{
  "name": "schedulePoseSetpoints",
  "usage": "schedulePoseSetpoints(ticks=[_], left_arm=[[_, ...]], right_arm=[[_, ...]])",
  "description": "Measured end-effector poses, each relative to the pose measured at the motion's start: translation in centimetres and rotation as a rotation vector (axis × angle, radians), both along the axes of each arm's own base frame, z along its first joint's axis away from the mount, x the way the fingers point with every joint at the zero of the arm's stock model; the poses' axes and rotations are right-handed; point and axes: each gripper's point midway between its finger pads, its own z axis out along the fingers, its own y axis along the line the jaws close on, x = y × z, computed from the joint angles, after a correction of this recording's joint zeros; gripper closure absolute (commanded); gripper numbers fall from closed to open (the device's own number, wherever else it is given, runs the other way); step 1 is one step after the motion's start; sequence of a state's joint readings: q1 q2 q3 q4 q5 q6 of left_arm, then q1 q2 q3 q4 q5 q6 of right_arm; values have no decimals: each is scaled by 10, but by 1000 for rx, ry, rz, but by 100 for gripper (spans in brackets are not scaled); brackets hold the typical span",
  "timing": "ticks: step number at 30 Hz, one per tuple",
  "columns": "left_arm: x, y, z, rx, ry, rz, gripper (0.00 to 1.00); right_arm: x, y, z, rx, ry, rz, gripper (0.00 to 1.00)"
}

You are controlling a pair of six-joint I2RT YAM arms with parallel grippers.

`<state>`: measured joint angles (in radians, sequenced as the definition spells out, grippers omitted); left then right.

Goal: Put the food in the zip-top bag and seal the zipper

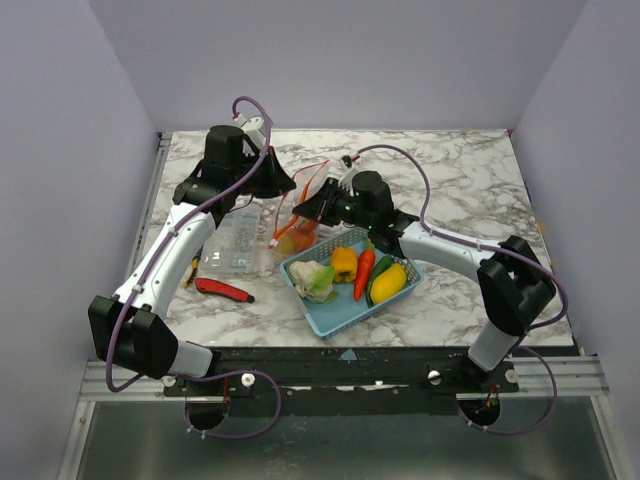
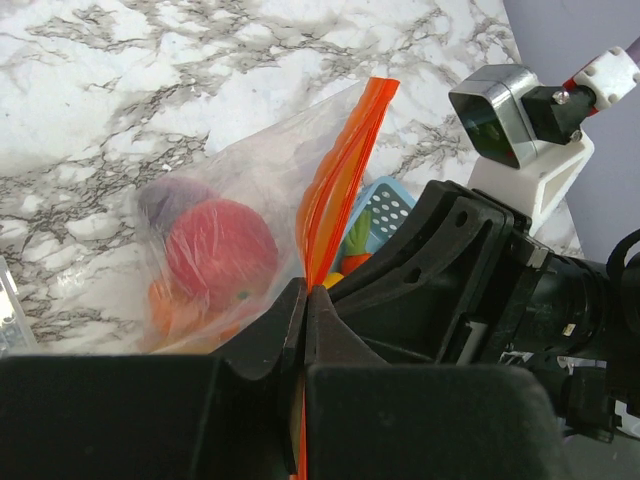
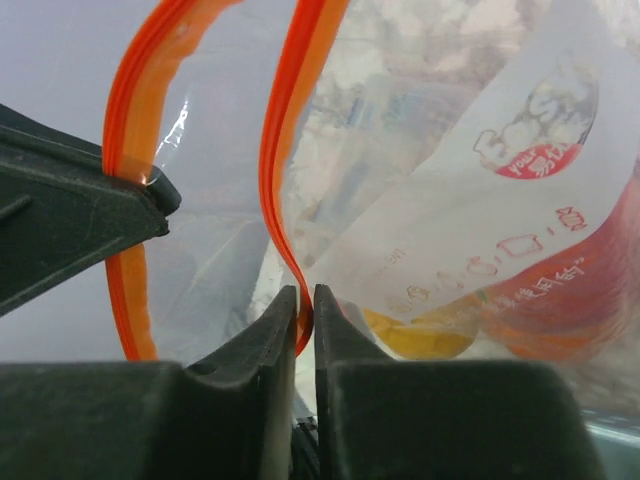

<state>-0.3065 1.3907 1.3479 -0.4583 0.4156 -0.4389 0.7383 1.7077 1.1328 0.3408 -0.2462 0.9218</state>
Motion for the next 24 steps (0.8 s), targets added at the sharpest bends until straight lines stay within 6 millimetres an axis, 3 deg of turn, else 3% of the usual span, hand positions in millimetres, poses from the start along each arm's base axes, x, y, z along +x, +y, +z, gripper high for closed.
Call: schedulePoseSetpoints(ticks=[3,8,11,18,24], left_arm=[[3,4,0,2,0,19,100],[14,28,-3,89,-31,124,100],[20,41,2,139,-58,174,100],[28,55,31,184,-122,237,100],[30,55,31,193,-118,236,100]], right_arm=[[0,1,3,0,-5,7,99],[6,-7,-2,-121,10,-21,99],[14,-21,-3,-232,5,-85,99],[7,-74,-5,-439,-10,-207,99],[3,-85,-3,-490,-32,-214,94]])
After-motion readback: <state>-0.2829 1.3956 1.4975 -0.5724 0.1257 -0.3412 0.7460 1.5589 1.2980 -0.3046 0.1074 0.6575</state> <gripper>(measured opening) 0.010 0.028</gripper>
